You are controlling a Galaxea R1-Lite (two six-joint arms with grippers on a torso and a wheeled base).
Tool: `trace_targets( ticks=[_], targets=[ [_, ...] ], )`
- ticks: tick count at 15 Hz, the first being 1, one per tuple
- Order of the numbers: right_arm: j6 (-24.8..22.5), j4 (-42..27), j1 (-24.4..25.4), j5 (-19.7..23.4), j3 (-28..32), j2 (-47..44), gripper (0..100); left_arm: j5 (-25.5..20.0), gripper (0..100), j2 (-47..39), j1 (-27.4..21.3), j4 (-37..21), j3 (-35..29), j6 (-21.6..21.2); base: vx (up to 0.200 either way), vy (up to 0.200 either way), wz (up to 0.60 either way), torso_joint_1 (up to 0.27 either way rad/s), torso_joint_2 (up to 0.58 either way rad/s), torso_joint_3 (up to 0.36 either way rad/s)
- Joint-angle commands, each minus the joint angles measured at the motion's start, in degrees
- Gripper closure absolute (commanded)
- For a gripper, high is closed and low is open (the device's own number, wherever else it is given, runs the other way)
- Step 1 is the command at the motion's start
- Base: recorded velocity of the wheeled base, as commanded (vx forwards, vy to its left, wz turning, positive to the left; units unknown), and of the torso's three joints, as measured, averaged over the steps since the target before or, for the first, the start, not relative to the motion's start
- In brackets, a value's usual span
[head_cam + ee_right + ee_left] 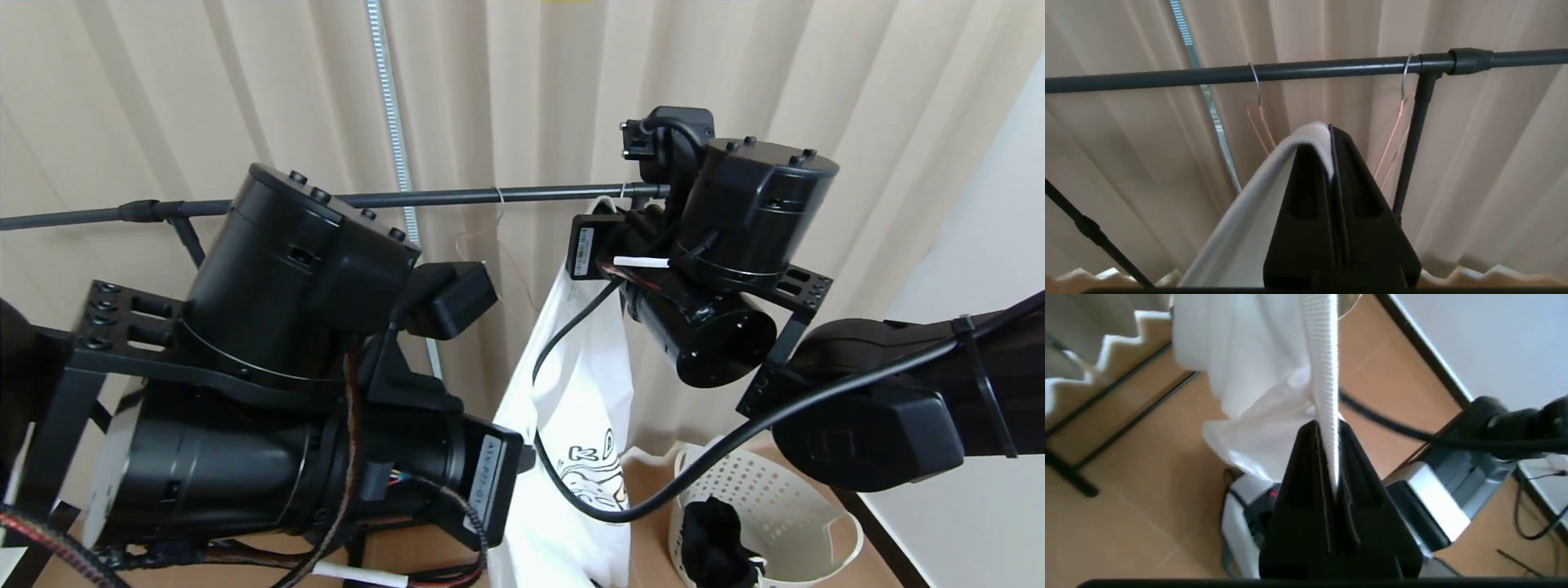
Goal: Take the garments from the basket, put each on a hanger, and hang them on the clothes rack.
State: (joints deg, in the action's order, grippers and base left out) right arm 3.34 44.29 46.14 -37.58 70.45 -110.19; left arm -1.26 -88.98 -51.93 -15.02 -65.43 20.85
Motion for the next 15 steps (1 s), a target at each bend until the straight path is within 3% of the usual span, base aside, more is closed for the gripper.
trace_targets(
  ticks=[1,2,6,8,15],
  targets=[
    [0.0,0.1,0.6,0.1,0.0,-1.3,100,0.4,100,-3.3,-2.4,2.6,-1.5,2.4,0.000,0.000,0.00,0.000,0.00,0.000],
    [0.0,0.0,0.6,0.1,0.0,-1.3,100,0.4,100,-4.4,-3.0,2.9,-3.8,4.7,0.000,0.000,0.00,0.000,0.00,0.000],
    [0.0,0.0,0.6,0.1,-0.2,-1.0,100,1.0,100,-4.9,-3.0,2.7,-3.7,5.0,0.000,0.000,0.00,0.000,0.00,0.000],
    [-0.2,-0.2,0.0,0.1,-0.3,0.2,100,3.5,100,-3.7,-2.4,2.6,-2.0,4.9,0.000,0.000,0.00,0.000,0.00,0.000],
    [-8.3,-0.7,-3.6,1.9,-9.1,10.3,100,6.5,100,-0.1,7.5,3.1,4.3,4.5,0.000,0.000,0.00,0.000,0.00,0.000]
  ],
)
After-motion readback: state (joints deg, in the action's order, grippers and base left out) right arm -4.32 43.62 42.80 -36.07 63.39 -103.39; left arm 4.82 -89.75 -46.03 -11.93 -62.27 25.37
